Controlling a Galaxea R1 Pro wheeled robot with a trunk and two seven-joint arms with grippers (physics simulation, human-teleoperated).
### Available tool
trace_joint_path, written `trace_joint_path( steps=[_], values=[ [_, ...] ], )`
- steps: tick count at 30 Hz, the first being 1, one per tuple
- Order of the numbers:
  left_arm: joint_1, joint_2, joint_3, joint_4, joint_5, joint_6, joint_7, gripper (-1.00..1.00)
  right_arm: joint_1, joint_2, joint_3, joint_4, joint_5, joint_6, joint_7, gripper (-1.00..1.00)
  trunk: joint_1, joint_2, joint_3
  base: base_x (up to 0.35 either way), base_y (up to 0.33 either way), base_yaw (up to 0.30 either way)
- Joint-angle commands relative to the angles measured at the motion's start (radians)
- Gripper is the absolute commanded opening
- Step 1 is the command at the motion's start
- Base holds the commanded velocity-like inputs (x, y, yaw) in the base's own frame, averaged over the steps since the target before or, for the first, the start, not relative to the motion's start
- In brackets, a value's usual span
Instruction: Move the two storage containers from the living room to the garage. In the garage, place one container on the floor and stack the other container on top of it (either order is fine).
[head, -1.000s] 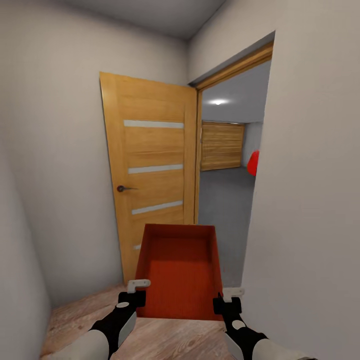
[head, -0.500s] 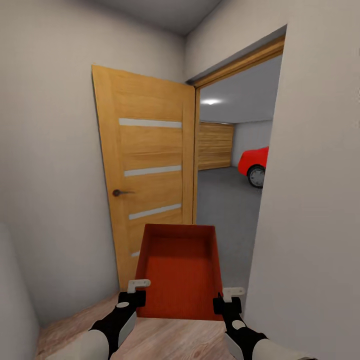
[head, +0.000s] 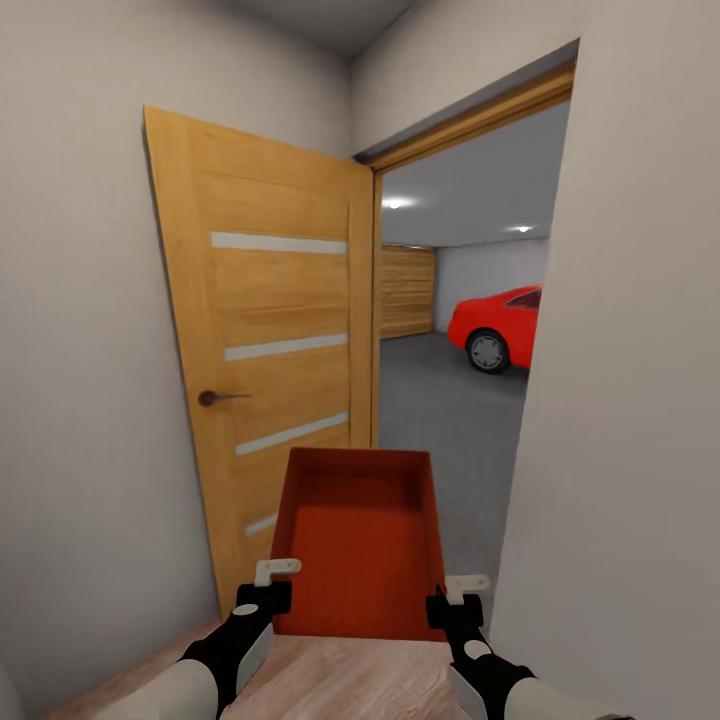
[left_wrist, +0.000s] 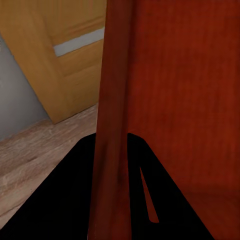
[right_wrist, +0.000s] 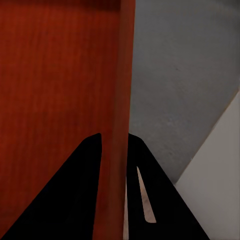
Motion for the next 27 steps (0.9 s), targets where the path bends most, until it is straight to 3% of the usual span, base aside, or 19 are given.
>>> trace_joint_path(
  steps=[1,16,27],
  values=[
    [-0.001,-0.001,0.017,0.0,-0.004,-0.003,0.007,-1.0,-0.001,0.0,-0.004,0.002,-0.027,-0.008,-0.007,-1.0,0.001,-0.001,-0.002,0.219,0.17,-0.013],
    [-0.001,-0.001,0.017,0.0,-0.004,-0.003,0.007,-1.0,-0.001,0.0,-0.004,0.002,-0.027,-0.008,-0.007,-1.0,0.001,-0.001,-0.002,0.274,0.085,-0.007],
    [-0.001,-0.001,0.017,0.0,-0.003,-0.003,0.007,-1.0,-0.001,0.0,-0.004,0.002,-0.027,-0.008,-0.007,-1.0,0.001,-0.001,-0.002,0.296,0.16,-0.264]
  ],
)
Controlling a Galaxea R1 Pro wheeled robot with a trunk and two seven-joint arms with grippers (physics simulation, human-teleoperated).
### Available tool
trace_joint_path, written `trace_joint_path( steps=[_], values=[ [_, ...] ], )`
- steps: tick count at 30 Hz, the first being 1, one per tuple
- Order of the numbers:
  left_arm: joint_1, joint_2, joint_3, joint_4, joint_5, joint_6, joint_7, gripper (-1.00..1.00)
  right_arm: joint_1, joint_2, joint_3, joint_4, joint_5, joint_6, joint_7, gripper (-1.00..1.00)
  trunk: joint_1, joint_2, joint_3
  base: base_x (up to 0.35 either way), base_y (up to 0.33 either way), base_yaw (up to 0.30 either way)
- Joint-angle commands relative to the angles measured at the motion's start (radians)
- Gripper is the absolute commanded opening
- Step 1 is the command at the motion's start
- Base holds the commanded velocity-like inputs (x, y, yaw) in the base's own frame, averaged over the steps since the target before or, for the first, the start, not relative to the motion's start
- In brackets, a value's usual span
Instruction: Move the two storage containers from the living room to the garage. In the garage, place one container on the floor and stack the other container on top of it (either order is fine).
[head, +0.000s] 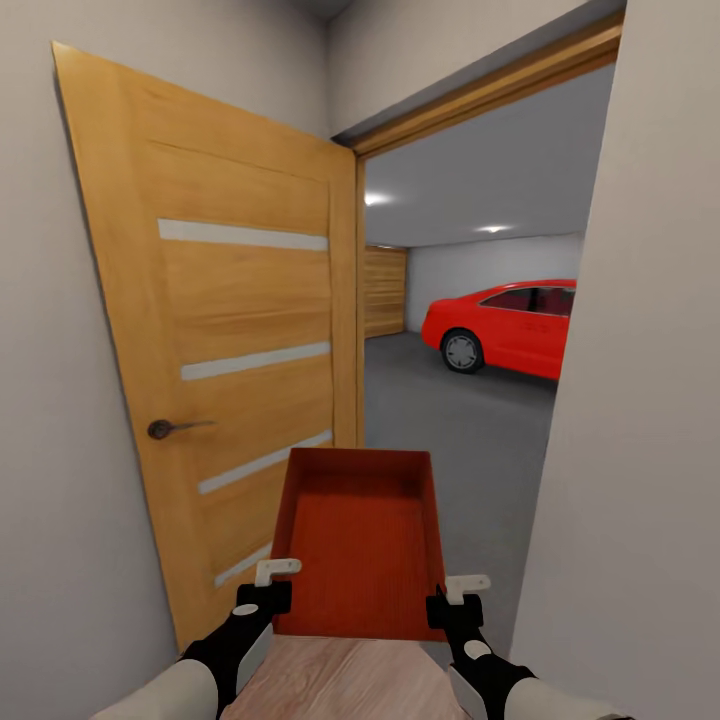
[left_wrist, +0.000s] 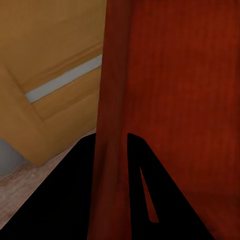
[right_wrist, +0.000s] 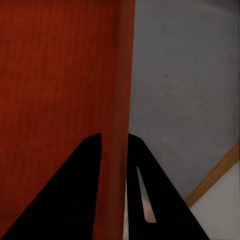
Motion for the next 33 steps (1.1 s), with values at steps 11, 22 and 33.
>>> trace_joint_path(
  steps=[11,22,33],
  values=[
    [-0.001,-0.001,0.017,0.0,-0.003,-0.002,0.007,-1.0,-0.001,0.0,-0.005,0.002,-0.026,-0.008,-0.006,-1.0,0.001,-0.001,-0.002,0.162,0.128,-0.283],
    [-0.001,-0.001,0.017,0.0,-0.004,-0.002,0.007,-1.0,-0.001,0.001,-0.005,0.002,-0.026,-0.008,-0.006,-1.0,0.001,-0.001,-0.002,0.003,0.002,-0.278],
    [-0.001,-0.001,0.017,0.001,-0.003,-0.002,0.007,-1.0,-0.001,0.0,-0.005,0.002,-0.026,-0.007,-0.006,-1.0,0.001,-0.001,-0.002,0.188,0.18,-0.032]
  ],
)
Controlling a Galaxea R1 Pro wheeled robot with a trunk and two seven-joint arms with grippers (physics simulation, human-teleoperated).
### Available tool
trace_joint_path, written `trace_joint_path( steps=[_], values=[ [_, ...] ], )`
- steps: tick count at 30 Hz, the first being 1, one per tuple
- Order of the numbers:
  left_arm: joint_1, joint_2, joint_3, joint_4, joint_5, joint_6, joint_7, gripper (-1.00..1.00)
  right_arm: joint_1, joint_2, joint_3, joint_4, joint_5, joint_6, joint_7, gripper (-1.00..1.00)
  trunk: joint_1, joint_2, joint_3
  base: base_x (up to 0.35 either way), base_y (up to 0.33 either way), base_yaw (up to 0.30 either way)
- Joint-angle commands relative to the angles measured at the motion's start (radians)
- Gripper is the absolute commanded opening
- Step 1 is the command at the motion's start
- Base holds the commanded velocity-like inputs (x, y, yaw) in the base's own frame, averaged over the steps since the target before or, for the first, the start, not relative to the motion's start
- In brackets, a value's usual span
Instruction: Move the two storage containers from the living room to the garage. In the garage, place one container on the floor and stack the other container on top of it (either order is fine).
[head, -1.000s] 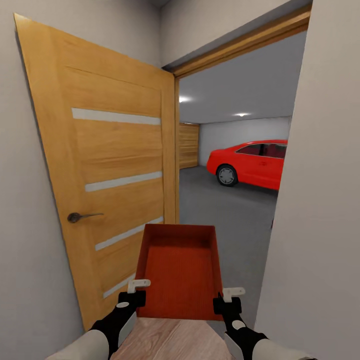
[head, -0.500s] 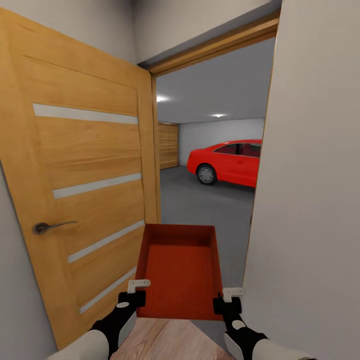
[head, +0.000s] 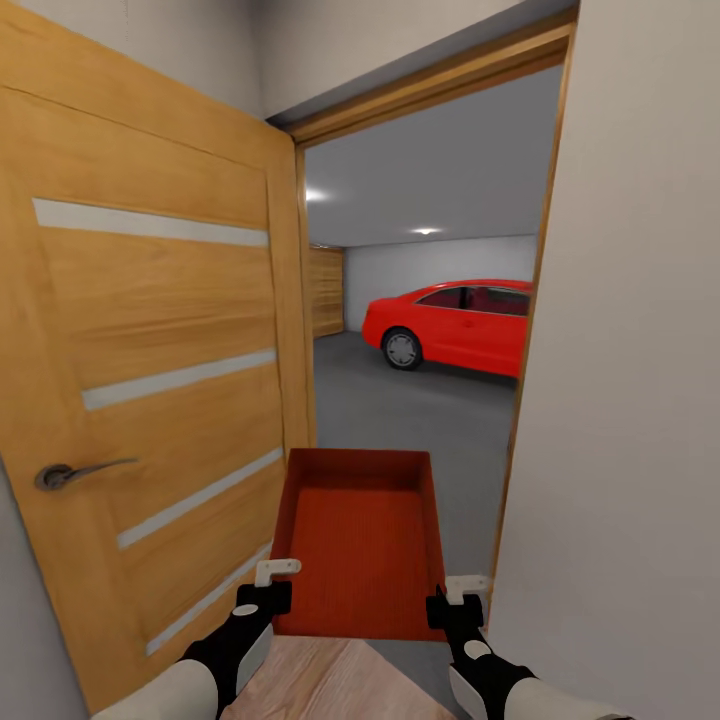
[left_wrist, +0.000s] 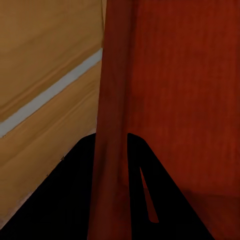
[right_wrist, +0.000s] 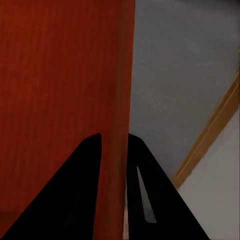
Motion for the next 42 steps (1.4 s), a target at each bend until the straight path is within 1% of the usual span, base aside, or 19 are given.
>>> trace_joint_path(
  steps=[1,7,30,39,42],
  values=[
    [-0.002,-0.001,0.016,0.0,-0.003,-0.003,0.007,-1.0,-0.001,0.0,-0.005,0.002,-0.027,-0.008,-0.007,-1.0,0.001,-0.001,-0.002,0.23,0.228,-0.04],
    [-0.001,-0.001,0.016,0.0,-0.003,-0.003,0.007,-1.0,-0.001,0.0,-0.005,0.002,-0.027,-0.008,-0.007,-1.0,0.001,-0.001,-0.002,0.231,0.228,-0.194],
    [-0.001,-0.001,0.016,0.0,-0.003,-0.003,0.007,-1.0,-0.001,0.0,-0.005,0.002,-0.027,-0.008,-0.007,-1.0,0.001,-0.001,0.001,0.231,0.229,-0.276],
    [-0.002,-0.001,0.016,0.0,-0.003,-0.003,0.007,-1.0,-0.001,0.0,-0.005,0.002,-0.027,-0.008,-0.007,-1.0,0.001,-0.001,0.004,0.231,0.229,-0.233],
    [-0.001,-0.001,0.016,0.0,-0.003,-0.003,0.007,-1.0,-0.001,0.0,-0.005,0.002,-0.027,-0.008,-0.007,-1.0,0.001,-0.001,0.005,0.231,0.229,-0.115]
  ],
)
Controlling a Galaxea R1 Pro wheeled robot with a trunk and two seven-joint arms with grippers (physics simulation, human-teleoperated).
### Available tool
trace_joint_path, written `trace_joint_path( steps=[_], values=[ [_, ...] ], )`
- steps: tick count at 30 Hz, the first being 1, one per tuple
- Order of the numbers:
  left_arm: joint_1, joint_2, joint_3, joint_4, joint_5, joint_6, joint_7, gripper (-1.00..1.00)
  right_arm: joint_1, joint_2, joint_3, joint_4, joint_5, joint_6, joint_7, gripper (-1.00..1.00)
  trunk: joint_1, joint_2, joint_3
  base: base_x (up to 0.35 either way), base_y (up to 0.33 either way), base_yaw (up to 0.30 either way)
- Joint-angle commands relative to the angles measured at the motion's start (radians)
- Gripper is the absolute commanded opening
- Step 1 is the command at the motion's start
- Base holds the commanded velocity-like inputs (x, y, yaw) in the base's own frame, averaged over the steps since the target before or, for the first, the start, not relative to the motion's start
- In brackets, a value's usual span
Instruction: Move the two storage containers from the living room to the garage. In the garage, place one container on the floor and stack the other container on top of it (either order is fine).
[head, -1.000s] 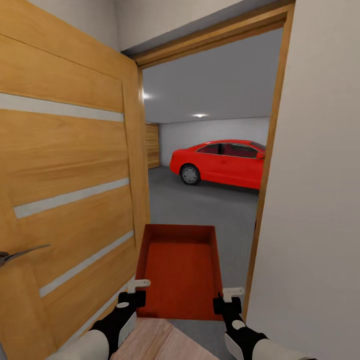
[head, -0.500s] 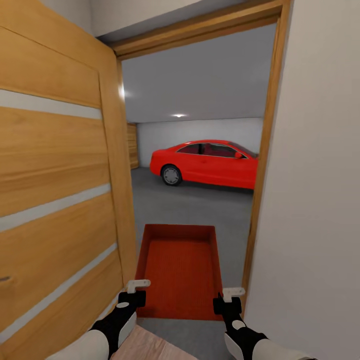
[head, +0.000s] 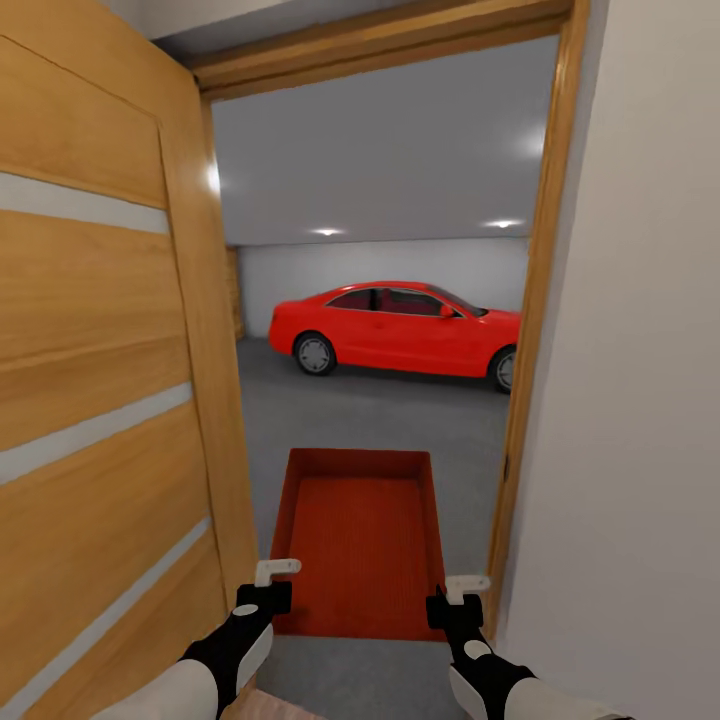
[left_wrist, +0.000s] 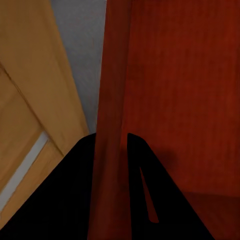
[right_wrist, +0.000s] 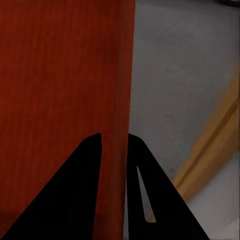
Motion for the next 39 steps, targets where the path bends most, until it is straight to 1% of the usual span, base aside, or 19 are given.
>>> trace_joint_path(
  steps=[1,11,34,39],
  values=[
    [-0.001,-0.001,0.016,0.0,-0.003,-0.002,0.007,-1.0,-0.001,0.0,-0.004,0.002,-0.028,-0.009,-0.007,-1.0,0.001,-0.001,-0.002,0.231,0.229,-0.044],
    [-0.001,-0.001,0.016,0.0,-0.003,-0.002,0.007,-1.0,-0.001,0.001,-0.004,0.002,-0.028,-0.009,-0.007,-1.0,0.001,-0.001,-0.001,0.231,0.229,-0.019],
    [-0.002,-0.001,0.016,0.0,-0.003,-0.002,0.007,-1.0,-0.001,0.001,-0.004,0.002,-0.028,-0.009,-0.007,-1.0,0.001,-0.001,-0.001,0.228,0.217,-0.266],
    [-0.001,-0.001,0.016,-0.001,-0.004,-0.002,0.007,-1.0,-0.001,0.0,-0.004,0.002,-0.028,-0.009,-0.007,-1.0,0.001,-0.001,-0.001,0.058,0.049,-0.076]
  ],
)
